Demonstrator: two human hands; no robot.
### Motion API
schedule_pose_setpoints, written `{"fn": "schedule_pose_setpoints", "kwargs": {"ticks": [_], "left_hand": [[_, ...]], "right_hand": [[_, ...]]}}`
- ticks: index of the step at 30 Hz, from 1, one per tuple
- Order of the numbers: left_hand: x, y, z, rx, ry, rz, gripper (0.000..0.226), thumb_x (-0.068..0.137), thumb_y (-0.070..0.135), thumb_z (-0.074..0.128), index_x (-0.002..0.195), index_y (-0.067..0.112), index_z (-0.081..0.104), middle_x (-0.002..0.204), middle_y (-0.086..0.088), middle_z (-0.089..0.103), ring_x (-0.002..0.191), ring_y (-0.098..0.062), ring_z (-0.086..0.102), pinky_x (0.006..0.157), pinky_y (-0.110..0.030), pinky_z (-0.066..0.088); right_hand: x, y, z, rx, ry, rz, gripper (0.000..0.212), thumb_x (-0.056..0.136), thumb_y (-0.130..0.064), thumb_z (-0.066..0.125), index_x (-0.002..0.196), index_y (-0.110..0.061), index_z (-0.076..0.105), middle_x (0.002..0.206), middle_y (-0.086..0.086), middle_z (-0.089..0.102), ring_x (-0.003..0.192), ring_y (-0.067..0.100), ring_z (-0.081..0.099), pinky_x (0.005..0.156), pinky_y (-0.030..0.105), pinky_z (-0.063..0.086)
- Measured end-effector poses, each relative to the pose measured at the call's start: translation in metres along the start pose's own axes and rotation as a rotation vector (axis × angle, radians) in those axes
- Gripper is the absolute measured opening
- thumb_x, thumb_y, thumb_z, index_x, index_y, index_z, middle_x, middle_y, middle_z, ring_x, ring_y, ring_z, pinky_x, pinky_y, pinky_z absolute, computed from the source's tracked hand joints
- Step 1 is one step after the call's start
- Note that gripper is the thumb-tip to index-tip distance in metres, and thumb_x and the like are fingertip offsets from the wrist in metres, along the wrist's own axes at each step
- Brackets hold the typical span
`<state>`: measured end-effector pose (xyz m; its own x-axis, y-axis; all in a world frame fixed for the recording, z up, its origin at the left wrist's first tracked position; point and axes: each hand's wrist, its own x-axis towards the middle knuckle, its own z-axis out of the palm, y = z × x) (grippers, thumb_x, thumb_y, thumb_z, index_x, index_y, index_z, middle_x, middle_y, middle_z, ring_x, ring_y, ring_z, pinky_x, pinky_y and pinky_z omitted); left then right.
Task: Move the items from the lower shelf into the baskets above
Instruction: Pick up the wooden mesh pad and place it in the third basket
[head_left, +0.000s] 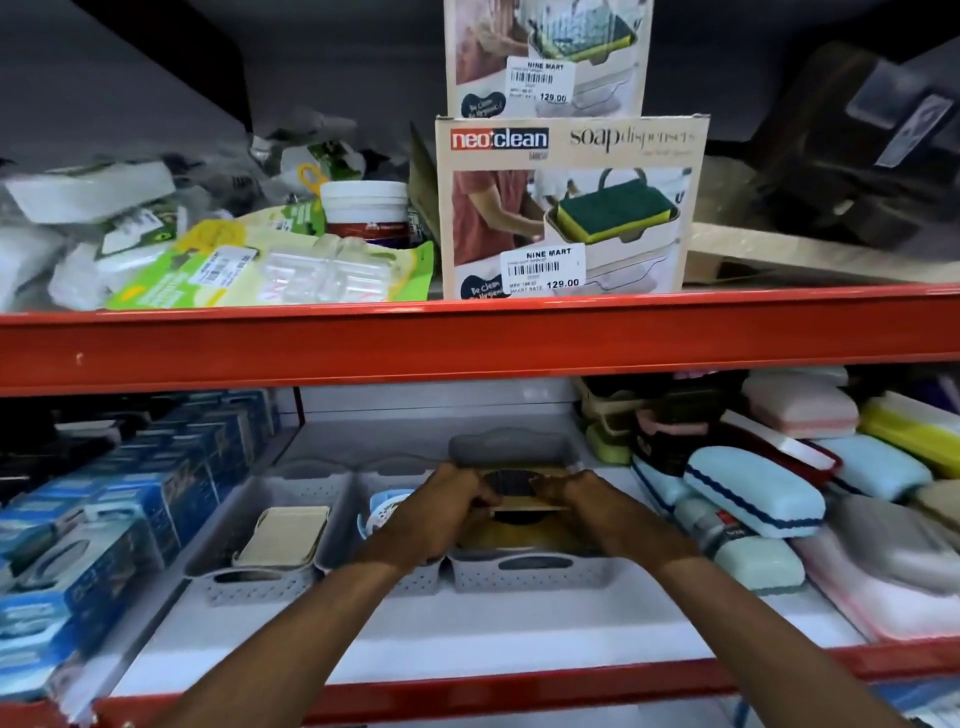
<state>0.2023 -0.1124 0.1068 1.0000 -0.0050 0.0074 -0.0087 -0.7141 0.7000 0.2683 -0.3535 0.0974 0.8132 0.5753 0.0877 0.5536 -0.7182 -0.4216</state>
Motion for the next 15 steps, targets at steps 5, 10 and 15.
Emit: {"fn": "schedule_pose_setpoints", "kwargs": {"ticks": [5,10,15], "left_hand": [[0.006,0.011,0.005,-0.094,-0.023,-0.045,0.027,0.080,0.020,0.069,0.103,0.007,0.069,0.108,-0.002,0.069,0.099,-0.016,0.066,0.089,-0.026,0.060],[0.015,0.018,0.007,-0.052,-0.061,-0.060,0.008,0.075,0.006,0.067,0.068,0.008,0.069,0.097,-0.019,0.069,0.092,-0.031,0.066,0.093,-0.044,0.058],[0.015,0.026,0.009,0.190,-0.153,0.019,0.012,0.081,0.003,0.069,0.087,0.010,0.061,0.102,-0.012,0.057,0.078,-0.014,0.057,0.071,-0.018,0.045]], "right_hand": [[0.003,-0.006,-0.004,-0.116,0.047,-0.135,0.050,0.081,-0.026,0.078,0.129,-0.030,0.066,0.126,-0.001,0.071,0.108,0.018,0.067,0.093,0.032,0.054],[0.018,0.009,0.006,0.125,0.006,-0.046,0.013,0.076,-0.014,0.081,0.082,-0.026,0.080,0.094,0.006,0.078,0.087,0.022,0.074,0.085,0.042,0.060],[0.021,0.004,0.007,0.434,-0.032,0.122,0.023,0.079,0.000,0.067,0.062,-0.012,0.078,0.079,0.015,0.077,0.079,0.036,0.076,0.086,0.047,0.061]]}}
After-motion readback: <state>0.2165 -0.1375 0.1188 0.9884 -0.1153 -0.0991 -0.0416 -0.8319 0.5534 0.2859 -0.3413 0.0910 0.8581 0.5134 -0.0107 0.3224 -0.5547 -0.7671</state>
